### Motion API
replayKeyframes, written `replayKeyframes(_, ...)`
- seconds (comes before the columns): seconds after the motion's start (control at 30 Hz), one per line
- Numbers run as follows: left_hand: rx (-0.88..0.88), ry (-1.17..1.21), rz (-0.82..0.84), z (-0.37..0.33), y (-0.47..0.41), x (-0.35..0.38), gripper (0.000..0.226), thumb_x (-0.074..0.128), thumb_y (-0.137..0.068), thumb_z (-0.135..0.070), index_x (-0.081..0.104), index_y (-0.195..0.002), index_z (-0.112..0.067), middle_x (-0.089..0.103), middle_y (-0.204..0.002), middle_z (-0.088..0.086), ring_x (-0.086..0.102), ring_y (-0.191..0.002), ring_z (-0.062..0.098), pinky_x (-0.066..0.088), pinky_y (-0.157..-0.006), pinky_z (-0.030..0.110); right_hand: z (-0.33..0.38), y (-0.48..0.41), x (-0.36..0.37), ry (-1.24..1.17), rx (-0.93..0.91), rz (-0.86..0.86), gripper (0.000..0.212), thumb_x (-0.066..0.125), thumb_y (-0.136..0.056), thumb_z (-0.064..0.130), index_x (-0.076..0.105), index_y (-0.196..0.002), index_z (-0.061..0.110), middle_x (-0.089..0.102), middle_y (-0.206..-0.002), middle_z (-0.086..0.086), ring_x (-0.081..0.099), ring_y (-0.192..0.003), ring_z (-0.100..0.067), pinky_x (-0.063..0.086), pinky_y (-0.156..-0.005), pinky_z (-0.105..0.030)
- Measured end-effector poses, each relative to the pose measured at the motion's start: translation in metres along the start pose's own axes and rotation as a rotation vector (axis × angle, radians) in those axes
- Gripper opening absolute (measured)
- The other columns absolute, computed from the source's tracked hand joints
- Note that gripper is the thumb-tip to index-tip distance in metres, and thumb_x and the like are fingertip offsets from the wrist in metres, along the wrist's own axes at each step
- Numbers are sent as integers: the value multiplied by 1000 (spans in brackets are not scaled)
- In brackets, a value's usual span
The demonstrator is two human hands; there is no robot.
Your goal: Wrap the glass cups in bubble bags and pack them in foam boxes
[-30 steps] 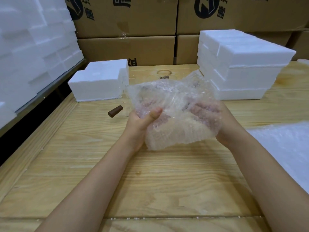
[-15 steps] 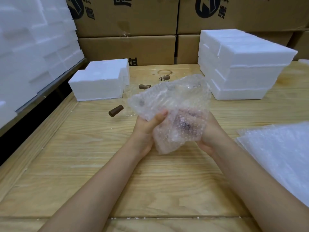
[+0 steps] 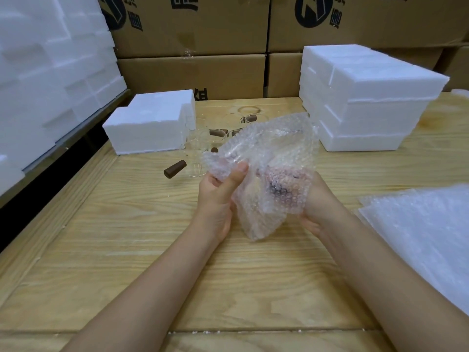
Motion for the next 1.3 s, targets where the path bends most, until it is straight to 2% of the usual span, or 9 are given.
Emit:
replayKeyframes(0.2, 81, -13, -5, -3, 0, 2, 106, 94, -45, -30, 42, -135, -7, 62, -125, 17, 63, -113, 32, 52, -94, 46, 4, 2, 4, 246, -54, 15, 17, 69, -81, 6, 69, -70, 18, 69, -69, 0, 68, -70, -19, 55, -64, -36)
replayKeyframes(0.43, 88, -34, 14, -11, 0, 2, 98, 94, -42, -42, 49, -124, -18, 67, -116, 3, 65, -110, 23, 55, -90, 41, 10, 0, -1, 275, -88, 3, 14, 62, -87, 2, 66, -76, 10, 65, -71, -2, 65, -73, -21, 53, -69, -38)
replayKeyframes(0.53, 77, -73, 6, -16, -2, -5, 66, 81, -64, -24, 52, -123, -20, 70, -110, -2, 68, -99, 18, 57, -78, 34, 10, -1, -7, 272, -50, 21, 23, 64, -85, 2, 69, -69, 18, 69, -68, 3, 67, -70, -17, 54, -66, -34)
replayKeyframes(0.6, 84, -121, 1, -18, -2, -8, 54, 77, -67, -20, 57, -117, -26, 61, -127, 9, 67, -102, 23, 57, -75, 35, 10, 0, -7, 295, -35, 77, 25, 66, -83, 1, 69, -67, 21, 69, -67, 5, 68, -69, -14, 54, -62, -31)
replayKeyframes(0.7, 138, -217, 5, -24, -1, -8, 56, 83, -56, -28, 62, -108, -33, 52, -134, 17, 57, -118, 38, 54, -88, 50, 8, 2, -7, 293, 12, 113, 26, 65, -83, -1, 66, -66, 18, 67, -59, 9, 65, -58, -5, 51, -51, -21)
replayKeyframes(0.8, 235, -336, 30, -31, 0, -5, 44, 82, -56, -33, 69, -98, -35, 64, -117, 1, 55, -120, 36, 45, -99, 59, 8, 4, -5, 345, 24, 145, 35, 64, -82, -5, 66, -61, 23, 66, -56, 11, 63, -55, -1, 49, -49, -17)
replayKeyframes(1.03, 363, -529, 105, -40, 1, 0, 31, 79, -63, -39, 74, -93, -42, 72, -104, -13, 63, -109, 10, 49, -99, 39, 6, 6, 3, 464, 22, 234, 13, 64, -85, -2, 67, -94, 6, 70, -87, -9, 67, -82, -19, 55, -70, -31)
replayKeyframes(1.17, 372, -527, 130, -42, 0, 0, 29, 78, -65, -36, 75, -93, -41, 72, -105, -13, 62, -112, 11, 47, -101, 42, 11, 10, 6, 475, -16, 234, 25, 64, -84, -3, 64, -78, 20, 67, -67, 10, 63, -63, 4, 48, -54, -12)
replayKeyframes(1.3, 379, -387, 142, -45, -3, 0, 17, 76, -72, -15, 78, -80, -30, 75, -95, -6, 67, -104, 16, 53, -86, 28, 15, 7, 6, 632, -60, 191, 16, 70, -77, -1, 72, -93, 4, 72, -89, -7, 68, -86, -20, 56, -77, -41)
Point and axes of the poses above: each hand's wrist, its own y-axis away from the middle knuckle, its own x-axis out of the palm, z = x × y, the point moved 6 cm from there along -y, towards the middle knuckle
